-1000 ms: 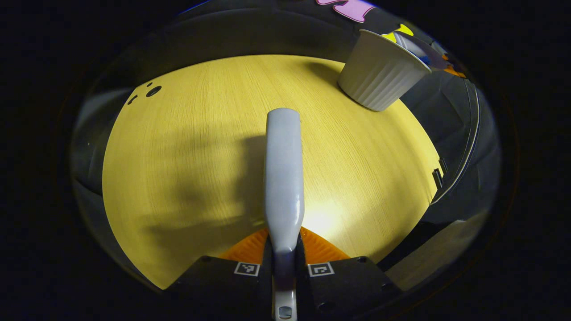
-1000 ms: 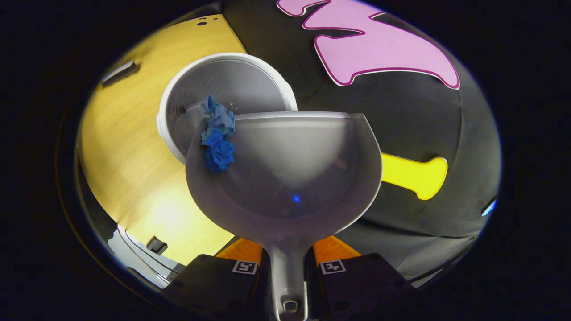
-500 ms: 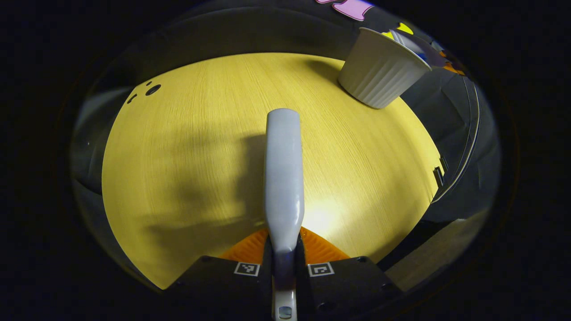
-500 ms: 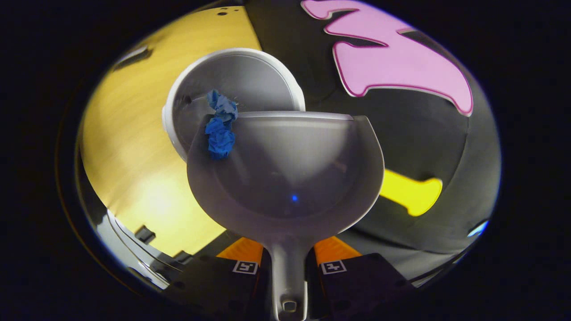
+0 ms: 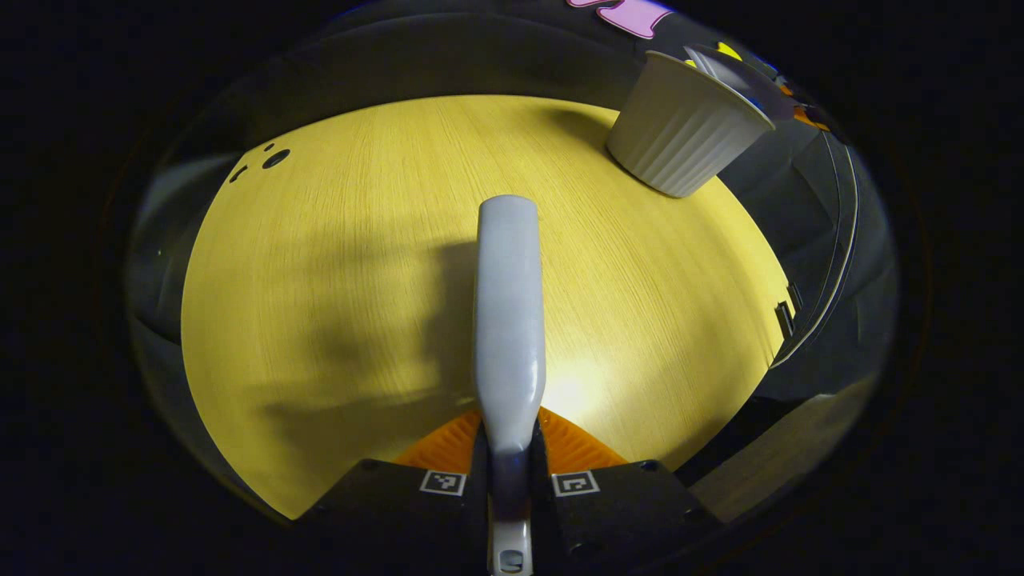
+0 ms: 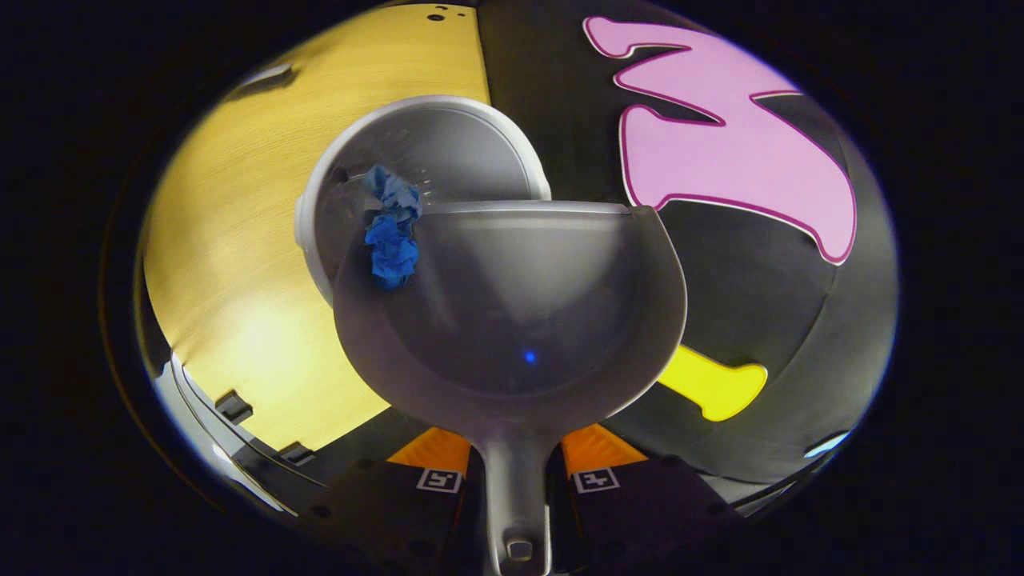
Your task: Pick up the small broom and dustpan from the desktop, sweep the trash into the dustpan with the broom, and then empty the trash into the garbage bin.
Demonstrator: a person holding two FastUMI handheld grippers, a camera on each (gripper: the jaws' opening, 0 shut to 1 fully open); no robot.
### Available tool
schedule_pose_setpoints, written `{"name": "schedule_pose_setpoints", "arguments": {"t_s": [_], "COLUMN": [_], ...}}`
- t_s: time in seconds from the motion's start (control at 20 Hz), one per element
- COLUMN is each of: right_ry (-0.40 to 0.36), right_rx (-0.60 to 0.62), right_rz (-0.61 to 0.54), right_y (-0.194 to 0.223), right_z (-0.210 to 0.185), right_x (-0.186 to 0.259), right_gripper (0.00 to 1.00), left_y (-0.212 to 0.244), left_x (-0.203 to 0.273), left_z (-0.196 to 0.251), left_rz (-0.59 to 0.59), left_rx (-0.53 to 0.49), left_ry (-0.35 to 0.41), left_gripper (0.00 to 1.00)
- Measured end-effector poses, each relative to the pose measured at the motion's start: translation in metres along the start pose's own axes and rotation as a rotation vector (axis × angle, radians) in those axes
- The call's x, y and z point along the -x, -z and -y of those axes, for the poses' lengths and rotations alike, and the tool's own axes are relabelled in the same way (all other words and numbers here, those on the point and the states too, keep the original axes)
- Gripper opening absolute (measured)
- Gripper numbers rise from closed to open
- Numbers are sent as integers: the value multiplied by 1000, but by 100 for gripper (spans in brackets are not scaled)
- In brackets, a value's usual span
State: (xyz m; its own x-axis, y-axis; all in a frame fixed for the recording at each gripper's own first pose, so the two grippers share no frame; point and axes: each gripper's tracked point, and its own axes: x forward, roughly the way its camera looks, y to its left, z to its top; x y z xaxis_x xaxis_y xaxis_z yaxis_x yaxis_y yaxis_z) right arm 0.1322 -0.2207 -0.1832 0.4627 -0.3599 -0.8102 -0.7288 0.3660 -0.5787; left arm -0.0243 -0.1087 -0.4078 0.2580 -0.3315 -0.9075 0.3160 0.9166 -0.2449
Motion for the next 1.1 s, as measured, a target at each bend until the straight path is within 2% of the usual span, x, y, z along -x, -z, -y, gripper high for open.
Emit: {"name": "schedule_pose_setpoints", "arguments": {"t_s": [0.3,0.35,0.4,0.45,0.6,0.65,0.85,0.9,0.95,1.0,1.1], "right_ry": [-9,-8,-8,-18,-125,-161,-280,-309,-333,-354,-386], "right_rx": [-35,-50,-74,-112,-374,-473,-815,-886,-946,-989,-1042], "right_rz": [1,6,11,18,77,100,182,219,253,283,341], "right_y": [3,4,5,7,10,10,10,9,8,1,-7], "right_z": [-3,-2,-1,-2,-19,-26,-50,-55,-58,-62,-73], "right_x": [-1,-1,-1,0,4,6,31,37,46,53,75], "right_gripper": [36,31,36,36,35,39,36,31,36,32,36], "left_y": [3,3,3,3,3,5,7,8,9,9,9], "left_x": [0,0,0,0,2,2,4,6,9,10,12], "left_z": [0,-1,-1,-1,-1,-1,-4,-5,-8,-10,-13], "left_rz": [1,1,3,5,11,11,5,4,2,-1,-4], "left_rx": [4,5,4,2,1,3,0,-3,-5,-6,-7], "left_ry": [-5,-5,-6,-7,-12,-12,-21,-25,-29,-32,-39], "left_gripper": [25,25,24,25,25,25,25,25,25,25,25]}}
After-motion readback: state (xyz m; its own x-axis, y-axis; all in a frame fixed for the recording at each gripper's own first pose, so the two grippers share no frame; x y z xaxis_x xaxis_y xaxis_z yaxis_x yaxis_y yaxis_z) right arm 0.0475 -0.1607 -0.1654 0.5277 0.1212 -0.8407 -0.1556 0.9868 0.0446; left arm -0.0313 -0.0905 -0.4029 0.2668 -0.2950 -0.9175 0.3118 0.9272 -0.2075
